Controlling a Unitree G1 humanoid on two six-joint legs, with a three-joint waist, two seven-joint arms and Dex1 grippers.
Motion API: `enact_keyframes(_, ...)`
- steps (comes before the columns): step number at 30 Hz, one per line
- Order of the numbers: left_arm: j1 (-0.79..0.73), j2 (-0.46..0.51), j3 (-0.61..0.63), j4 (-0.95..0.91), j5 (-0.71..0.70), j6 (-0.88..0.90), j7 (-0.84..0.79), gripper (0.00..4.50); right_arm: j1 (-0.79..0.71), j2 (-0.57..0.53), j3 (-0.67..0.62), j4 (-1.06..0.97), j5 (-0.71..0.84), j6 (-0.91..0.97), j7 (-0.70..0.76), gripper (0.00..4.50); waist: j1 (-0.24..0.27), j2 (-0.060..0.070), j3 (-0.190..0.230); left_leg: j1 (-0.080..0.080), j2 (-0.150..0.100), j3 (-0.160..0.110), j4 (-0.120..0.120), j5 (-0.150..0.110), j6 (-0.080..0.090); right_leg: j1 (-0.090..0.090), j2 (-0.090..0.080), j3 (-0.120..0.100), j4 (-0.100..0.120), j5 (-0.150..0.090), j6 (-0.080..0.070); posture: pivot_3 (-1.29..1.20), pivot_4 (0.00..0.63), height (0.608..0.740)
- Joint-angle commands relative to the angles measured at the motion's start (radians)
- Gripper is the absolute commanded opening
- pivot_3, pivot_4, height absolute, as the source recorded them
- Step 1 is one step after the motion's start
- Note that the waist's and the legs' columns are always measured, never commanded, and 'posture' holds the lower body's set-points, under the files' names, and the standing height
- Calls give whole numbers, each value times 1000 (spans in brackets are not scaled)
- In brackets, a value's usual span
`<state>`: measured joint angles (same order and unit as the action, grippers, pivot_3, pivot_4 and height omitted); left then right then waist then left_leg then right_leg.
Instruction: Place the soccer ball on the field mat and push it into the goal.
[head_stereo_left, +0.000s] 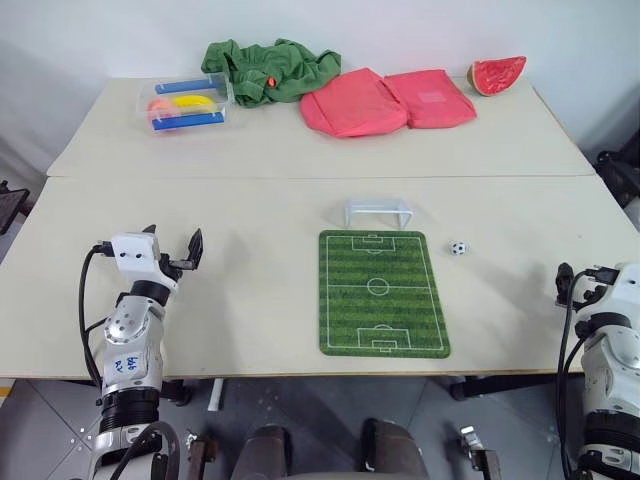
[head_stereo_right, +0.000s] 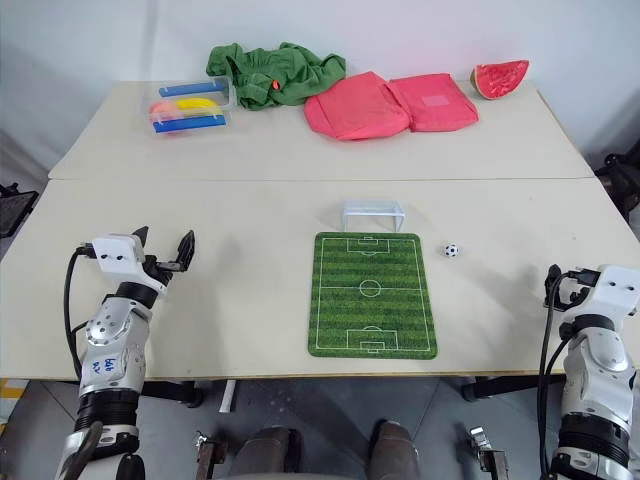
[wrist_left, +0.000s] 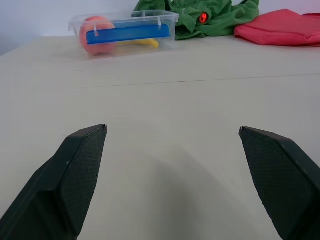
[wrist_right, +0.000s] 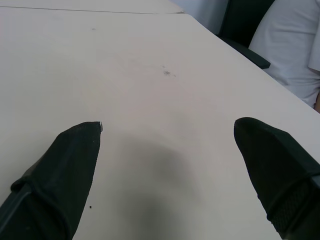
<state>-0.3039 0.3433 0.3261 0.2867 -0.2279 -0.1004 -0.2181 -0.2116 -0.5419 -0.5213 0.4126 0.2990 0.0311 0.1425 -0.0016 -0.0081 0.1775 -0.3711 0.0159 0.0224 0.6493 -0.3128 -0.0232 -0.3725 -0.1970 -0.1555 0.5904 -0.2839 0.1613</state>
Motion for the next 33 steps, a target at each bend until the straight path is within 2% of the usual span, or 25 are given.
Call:
enact_keyframes(1,-3,10,-1,-8,13,-15,6,4500,-6,-39,-36,-24,5,-2,-2,4469,0,0,0,0,0,0,0,0,0,0,0,0,0,0,0,0,150,740)
enact_keyframes(4,-6,-12,42,-16,-34,8,41,4500,-6,-50,-33,-51,4,10,-3,4469,0,0,0,0,0,0,0,0,0,0,0,0,0,0,0,0,150,740)
enact_keyframes(9,-4,32,21,-5,-13,3,-19,4500,-29,-96,-18,-133,14,69,32,4469,0,0,0,0,0,0,0,0,0,0,0,0,0,0,0,0,150,740)
enact_keyframes(13,-48,69,-1,36,-23,11,-97,4500,-101,-155,80,-228,50,174,194,4469,-3,1,1,0,0,2,1,0,0,-1,0,1,1,0,0,0,150,740)
enact_keyframes(17,-63,110,-42,43,-31,12,-224,4500,-162,-184,231,-277,49,268,368,4469,-1,1,1,0,1,2,1,0,0,-1,1,1,1,0,0,0,150,740)
enact_keyframes(20,-76,134,-71,48,-25,11,-291,4500,-238,-184,331,-220,23,301,468,4469,1,1,1,0,1,2,0,0,0,-1,1,1,0,0,0,0,150,740)
enact_keyframes(25,-69,159,-74,10,-29,25,-324,4500,-356,-146,416,-72,7,289,578,4469,1,1,1,-1,1,2,0,0,0,-2,1,1,0,0,0,0,150,740)
enact_keyframes(33,22,155,-57,-88,-32,56,-307,4500,-323,-122,418,-41,-15,302,587,4469,-1,1,1,-1,1,1,-1,0,0,-2,1,0,0,0,0,0,150,740)
